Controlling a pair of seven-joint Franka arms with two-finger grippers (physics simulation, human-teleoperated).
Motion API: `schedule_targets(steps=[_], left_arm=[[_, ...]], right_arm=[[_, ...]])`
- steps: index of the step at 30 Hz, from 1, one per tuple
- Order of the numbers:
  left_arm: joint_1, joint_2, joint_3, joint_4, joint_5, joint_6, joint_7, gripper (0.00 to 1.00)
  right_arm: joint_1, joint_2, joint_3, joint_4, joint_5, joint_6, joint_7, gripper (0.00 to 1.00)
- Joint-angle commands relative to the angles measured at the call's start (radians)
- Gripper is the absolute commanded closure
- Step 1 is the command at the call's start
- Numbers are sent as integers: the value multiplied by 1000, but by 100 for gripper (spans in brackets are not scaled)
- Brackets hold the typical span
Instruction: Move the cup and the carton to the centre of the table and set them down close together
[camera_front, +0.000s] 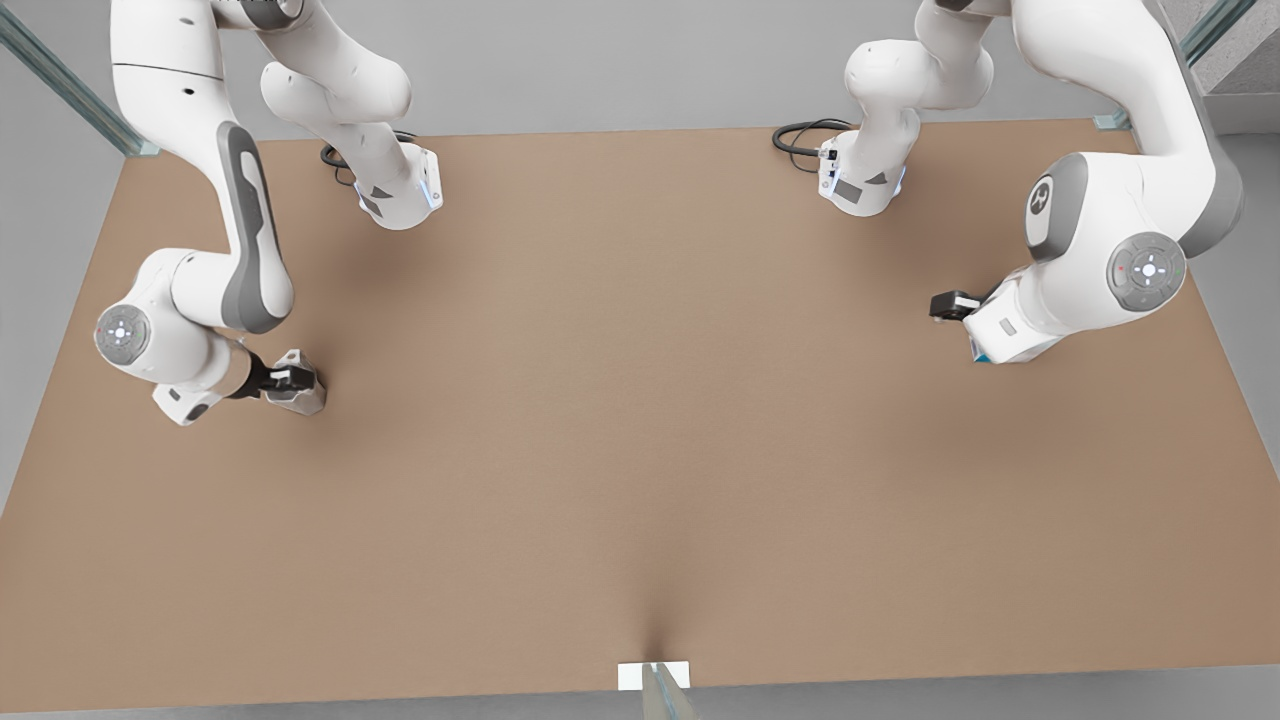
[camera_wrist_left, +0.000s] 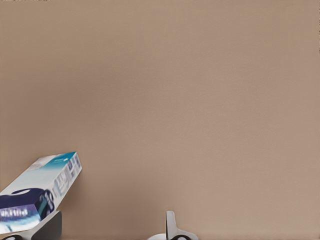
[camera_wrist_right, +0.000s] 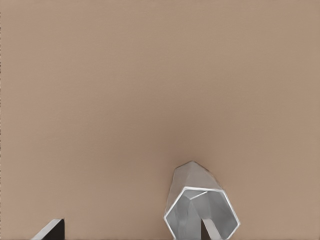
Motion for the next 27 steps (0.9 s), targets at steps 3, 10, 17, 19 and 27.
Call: schedule_targets(steps=[3, 10, 17, 19, 27], left_arm=[[-2, 0, 1, -16, 1, -4, -2, 0], [-2, -2, 0, -18, 1, -4, -2, 0], [-2, 1, 1, -19, 1, -7, -2, 0], [0, 24, 1, -5, 1, -11, -2, 0], [0, 44, 9, 51, -6, -51, 12, 0]], right_arm=[[2, 2, 5, -6, 0, 5, 6, 0], [2, 73, -35, 6, -66, 41, 35, 0], [3, 103, -26, 5, -66, 38, 62, 0], [3, 114, -24, 2, -65, 47, 59, 0], [3, 131, -23, -24, -54, 61, 36, 0]])
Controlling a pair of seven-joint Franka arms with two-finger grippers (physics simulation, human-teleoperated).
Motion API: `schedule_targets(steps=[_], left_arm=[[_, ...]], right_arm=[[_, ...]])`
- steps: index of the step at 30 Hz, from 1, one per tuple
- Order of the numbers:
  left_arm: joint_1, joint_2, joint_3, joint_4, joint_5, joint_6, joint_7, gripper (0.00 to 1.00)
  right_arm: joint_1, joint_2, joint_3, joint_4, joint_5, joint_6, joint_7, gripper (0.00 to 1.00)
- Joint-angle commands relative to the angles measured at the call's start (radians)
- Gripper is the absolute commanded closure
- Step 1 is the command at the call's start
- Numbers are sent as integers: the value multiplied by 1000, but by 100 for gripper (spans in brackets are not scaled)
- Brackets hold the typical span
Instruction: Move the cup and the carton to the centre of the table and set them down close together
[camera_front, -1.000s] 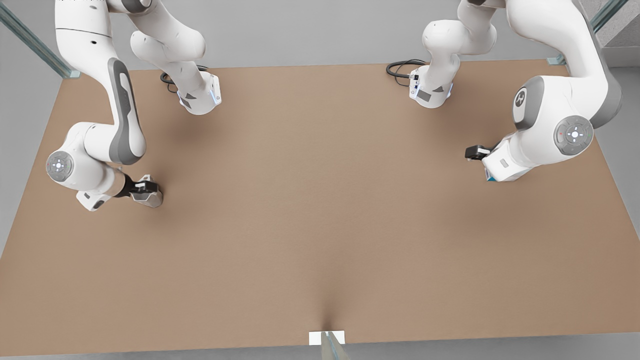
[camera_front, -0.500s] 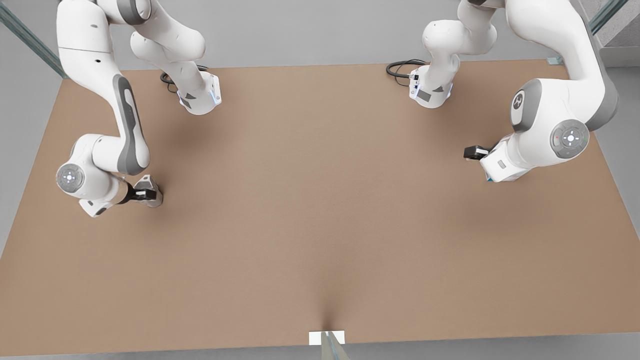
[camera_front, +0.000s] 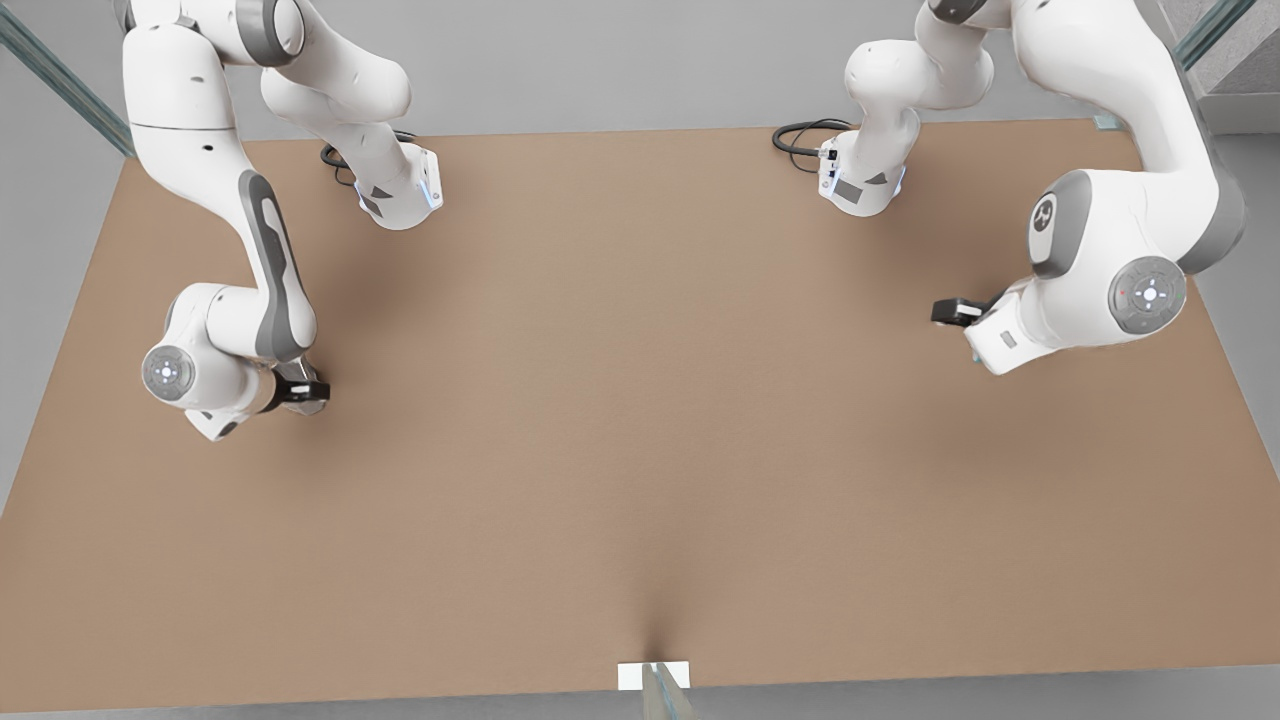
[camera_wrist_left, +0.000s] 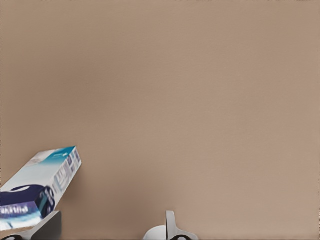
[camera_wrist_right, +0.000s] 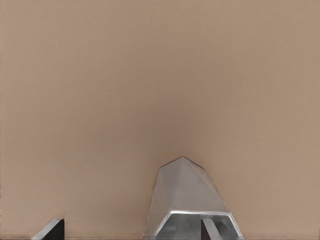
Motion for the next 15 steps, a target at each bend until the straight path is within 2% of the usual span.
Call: schedule_targets(steps=[1, 15], left_arm=[[1, 2, 0, 6, -12, -1, 1, 0], [0, 20, -1, 4, -21, -13, -5, 0]], right_arm=[[0, -7, 0, -12, 0, 12, -1, 0], [-2, -70, 0, -138, 0, 129, -44, 0]])
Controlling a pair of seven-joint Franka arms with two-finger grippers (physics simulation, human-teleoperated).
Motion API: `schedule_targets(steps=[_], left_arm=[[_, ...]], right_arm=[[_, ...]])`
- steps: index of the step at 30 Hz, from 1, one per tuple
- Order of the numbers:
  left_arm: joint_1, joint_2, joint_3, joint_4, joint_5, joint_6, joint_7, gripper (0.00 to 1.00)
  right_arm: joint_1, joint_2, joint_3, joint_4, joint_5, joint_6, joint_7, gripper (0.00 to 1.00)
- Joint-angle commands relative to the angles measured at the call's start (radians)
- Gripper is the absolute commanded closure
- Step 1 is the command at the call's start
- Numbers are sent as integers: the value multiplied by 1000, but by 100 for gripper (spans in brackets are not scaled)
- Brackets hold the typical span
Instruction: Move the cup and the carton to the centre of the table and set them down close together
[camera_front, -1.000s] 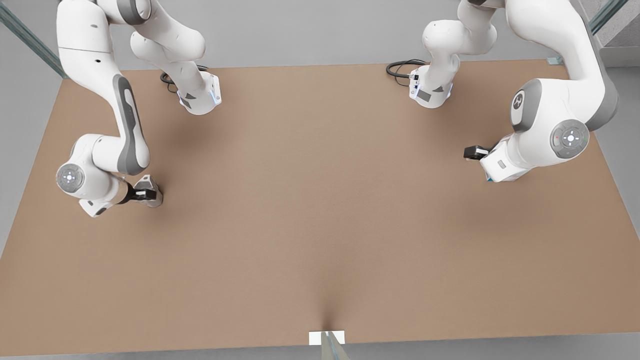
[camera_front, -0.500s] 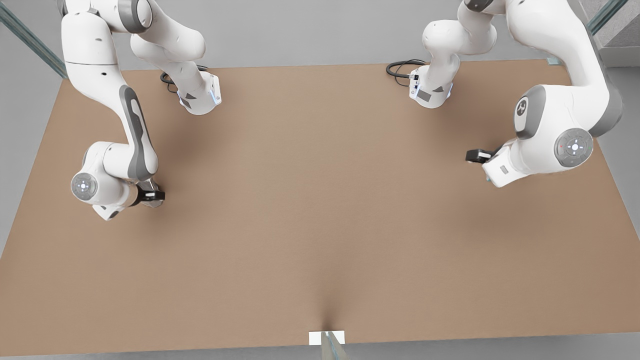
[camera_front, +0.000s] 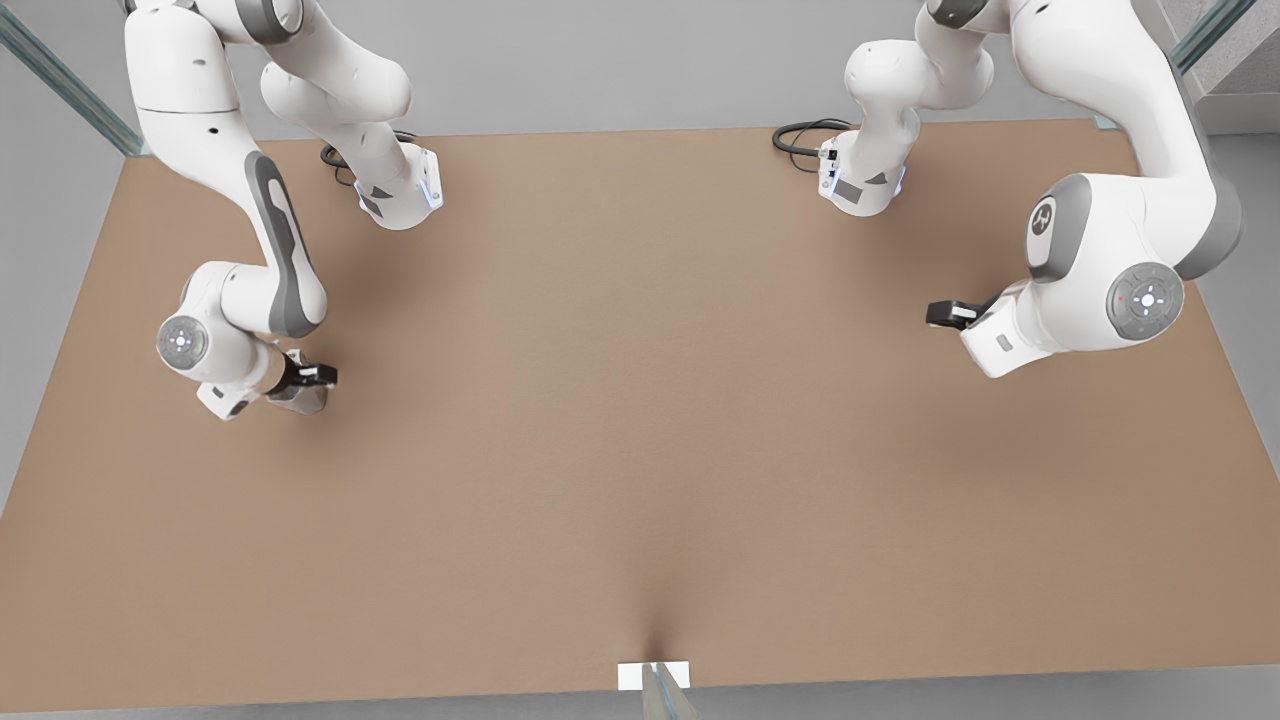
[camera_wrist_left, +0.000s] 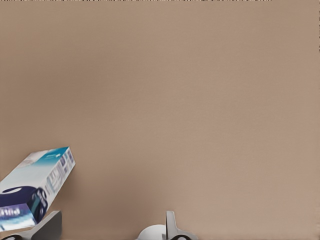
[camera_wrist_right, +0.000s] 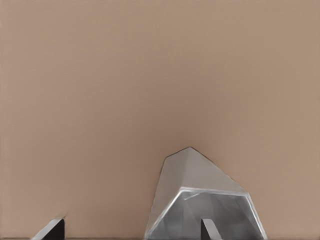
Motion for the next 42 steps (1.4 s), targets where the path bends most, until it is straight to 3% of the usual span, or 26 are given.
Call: schedule_targets(steps=[1, 10, 25, 32, 34, 35, 36, 37, 42], left_arm=[[0, 1, 1, 0, 0, 0, 0, 0], [0, 3, -7, -1, 1, 0, -2, 0], [0, 17, -7, 0, 1, 0, -2, 0], [0, 15, -5, 2, 3, -11, 7, 0], [0, 15, -5, 2, 6, -9, 6, 0], [0, 15, -5, 2, 6, -11, 3, 0], [0, 15, -5, 2, 6, -11, 3, 0], [0, 15, -5, 2, 6, -11, 3, 0], [0, 23, -5, 2, 7, -8, 9, 0]], right_arm=[[0, -1, 0, -6, 0, 11, 0, 0], [-2, -34, -6, -68, 0, 46, -37, 0], [-11, 46, -11, -85, 0, 100, -42, 1], [-8, 74, -17, -39, -3, 97, 150, 1], [-6, 94, -31, -24, -2, 97, 152, 10], [-5, 94, -31, -22, -5, 95, 170, 28], [-5, 94, -31, -22, -6, 94, 181, 62], [-3, 89, -28, -24, -8, 86, 225, 79], [-2, 88, -26, -24, -8, 83, 233, 79]])
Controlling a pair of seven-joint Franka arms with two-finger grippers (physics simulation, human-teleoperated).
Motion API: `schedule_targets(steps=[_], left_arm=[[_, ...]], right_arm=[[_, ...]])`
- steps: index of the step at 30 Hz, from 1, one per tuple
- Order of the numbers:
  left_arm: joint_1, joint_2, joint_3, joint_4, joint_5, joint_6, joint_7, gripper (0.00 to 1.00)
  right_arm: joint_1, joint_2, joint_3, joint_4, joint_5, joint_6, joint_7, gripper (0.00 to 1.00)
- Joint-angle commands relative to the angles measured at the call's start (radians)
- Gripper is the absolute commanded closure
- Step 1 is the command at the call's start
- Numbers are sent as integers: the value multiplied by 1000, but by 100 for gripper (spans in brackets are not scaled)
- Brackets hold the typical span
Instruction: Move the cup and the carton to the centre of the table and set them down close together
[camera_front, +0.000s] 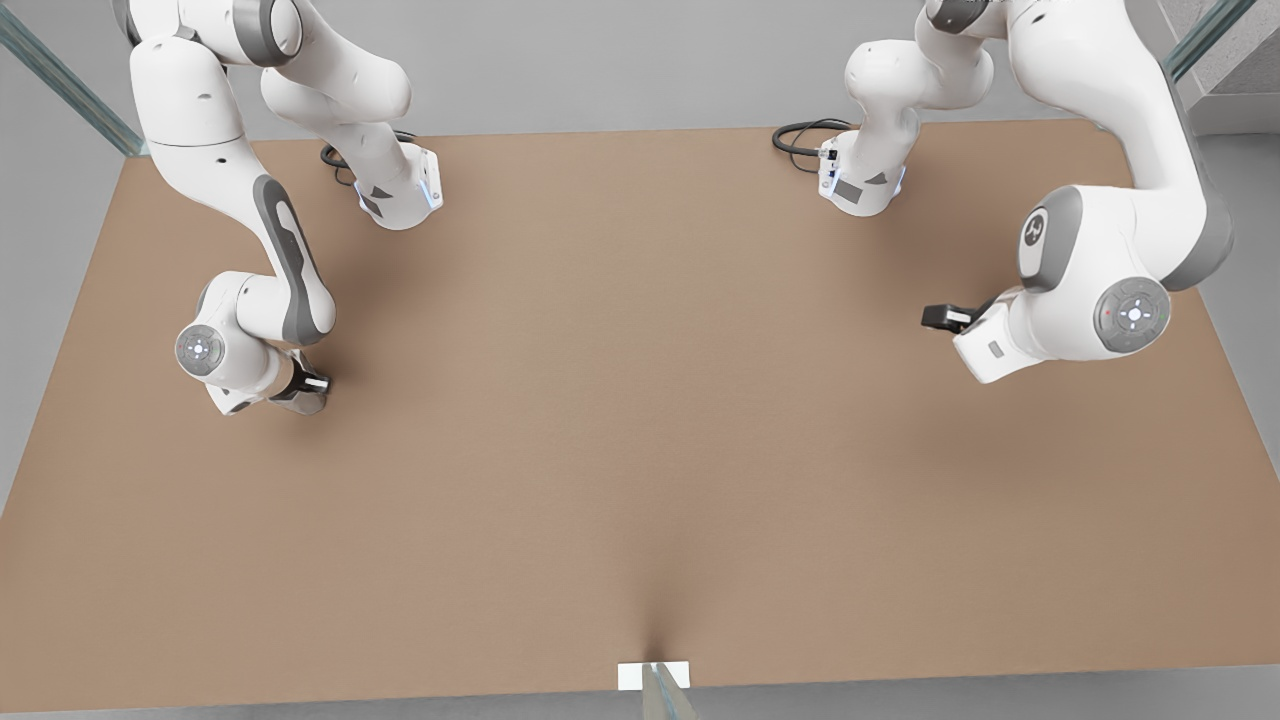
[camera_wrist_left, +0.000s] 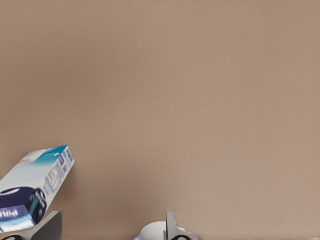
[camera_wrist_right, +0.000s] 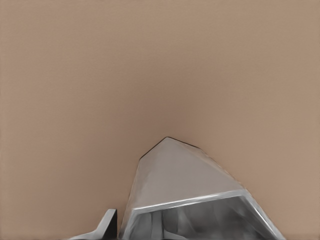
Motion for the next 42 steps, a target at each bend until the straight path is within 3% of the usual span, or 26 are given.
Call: schedule_targets(steps=[1, 13, 19, 24, 29, 33, 37, 42], left_arm=[[0, 0, 0, 0, 2, 0, 0, 0], [0, 0, 3, 21, 4, 5, 8, 0], [0, -38, 11, 69, -8, 0, -9, 0], [0, -37, 15, 72, -19, 3, -3, 0], [0, -40, 15, 74, -22, 3, -9, 0], [0, -37, 15, 94, -22, -2, -9, 0], [0, -38, 15, 94, -31, -2, -9, 0], [0, -41, 15, 95, -31, -3, -11, 0]], right_arm=[[0, 0, 0, 0, 0, 0, 0, 79], [-3, -11, -2, 0, -1, -15, -26, 79], [0, -23, 15, 32, -1, -48, -183, 79], [0, -48, 136, 67, 6, -81, -81, 79], [3, -23, 319, 210, 5, -193, 245, 79], [69, 100, 454, 413, -20, -267, 604, 79], [202, 271, 477, 679, -93, -293, 862, 79], [363, 509, 436, 1046, -110, -360, 910, 79]])
